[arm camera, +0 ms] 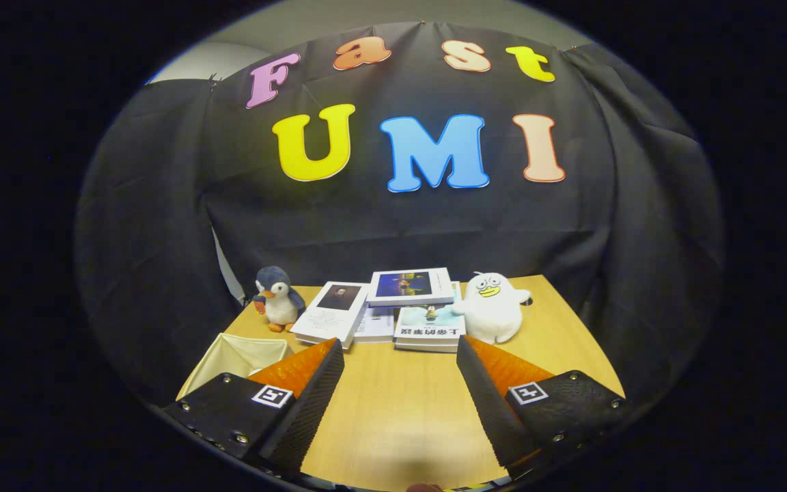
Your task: Open the storage box then place both shoes into the box .Put the left shoe in first, then the right shoe, with the right side of both shoes facing outward in a uniform manner.
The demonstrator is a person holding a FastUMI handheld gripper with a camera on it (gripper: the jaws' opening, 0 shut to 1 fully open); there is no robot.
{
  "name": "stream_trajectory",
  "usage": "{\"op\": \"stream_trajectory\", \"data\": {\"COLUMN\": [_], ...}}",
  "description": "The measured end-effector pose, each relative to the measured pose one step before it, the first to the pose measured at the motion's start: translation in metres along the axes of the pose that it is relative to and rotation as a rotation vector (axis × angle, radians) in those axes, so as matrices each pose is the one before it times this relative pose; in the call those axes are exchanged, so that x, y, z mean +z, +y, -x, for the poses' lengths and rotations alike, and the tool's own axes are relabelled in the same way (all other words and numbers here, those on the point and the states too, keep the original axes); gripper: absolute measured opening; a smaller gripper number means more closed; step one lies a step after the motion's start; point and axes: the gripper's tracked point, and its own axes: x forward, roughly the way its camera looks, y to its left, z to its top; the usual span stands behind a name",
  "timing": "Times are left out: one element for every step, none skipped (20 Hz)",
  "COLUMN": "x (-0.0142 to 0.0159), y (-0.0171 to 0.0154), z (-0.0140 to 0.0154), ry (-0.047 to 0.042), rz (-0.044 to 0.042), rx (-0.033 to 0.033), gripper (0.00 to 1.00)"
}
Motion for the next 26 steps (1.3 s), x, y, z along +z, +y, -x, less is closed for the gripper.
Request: {"op": "stream_trajectory", "data": {"x": [0.00144,0.00027,0.00194,0.00090,0.00038,-0.00015,0.00168,0.00193,0.00111,0.00061,0.00256,0.00036,0.00019,0.00128,0.00086,-0.00029,0.00084,0.00205,0.00136,0.00056,0.00112,0.00004,0.00073,0.00089,0.00118,0.00072], "y": [-0.01127,-0.01046,-0.00972,-0.01091,-0.01003,-0.01159,-0.01013,-0.00933,-0.00862,-0.00873,-0.00686,-0.00657,-0.00504,-0.00455,-0.00328,-0.00326,-0.00135,-0.00034,-0.00045,-0.00074,0.00013,0.00135,0.00136,-0.00083,0.00002,0.00020], "z": [0.00609,0.00604,0.00546,0.00535,0.00607,0.00664,0.00538,0.00390,0.00380,0.00380,0.00366,0.00205,0.00227,0.00128,0.00188,0.00120,0.00197,0.00129,0.00058,0.00055,0.00064,0.00120,0.00081,0.00000,0.00089,0.00065], "ry": [-0.02606,-0.02399,-0.02480,-0.02308,-0.02341,-0.02283,-0.02713,-0.02384,-0.01804,-0.01886,-0.01489,-0.01056,-0.00537,-0.00718,-0.00839,-0.00202,-0.00958,-0.00820,-0.00862,-0.00481,-0.00505,-0.00172,-0.00321,-0.00385,-0.00317,-0.00572], "rz": [0.00348,-0.00212,-0.00444,-0.00450,-0.00167,-0.00081,-0.00102,-0.00046,-0.00164,-0.00690,-0.00691,-0.00849,-0.00678,-0.00546,-0.00271,0.00186,0.00450,0.00837,0.00839,0.00818,0.00522,0.00361,0.00213,-0.00012,-0.00057,-0.00337], "rx": [-0.01747,-0.01669,-0.01378,-0.01555,-0.01585,-0.01309,-0.01333,-0.01214,-0.01328,-0.01319,-0.00972,-0.00779,-0.00498,-0.00329,-0.00131,0.00073,0.00090,0.00390,0.00166,0.00121,0.00189,0.00401,0.00407,-0.00122,0.00072,0.00046], "gripper": [0.99,0.99,0.99,0.99,0.99,0.99,0.99,0.99,0.99,0.99,0.99,0.99,0.99,0.99,0.99,0.99,0.99,0.99,0.99,0.99,0.99,0.99,0.99,0.99,0.99,0.99]}}
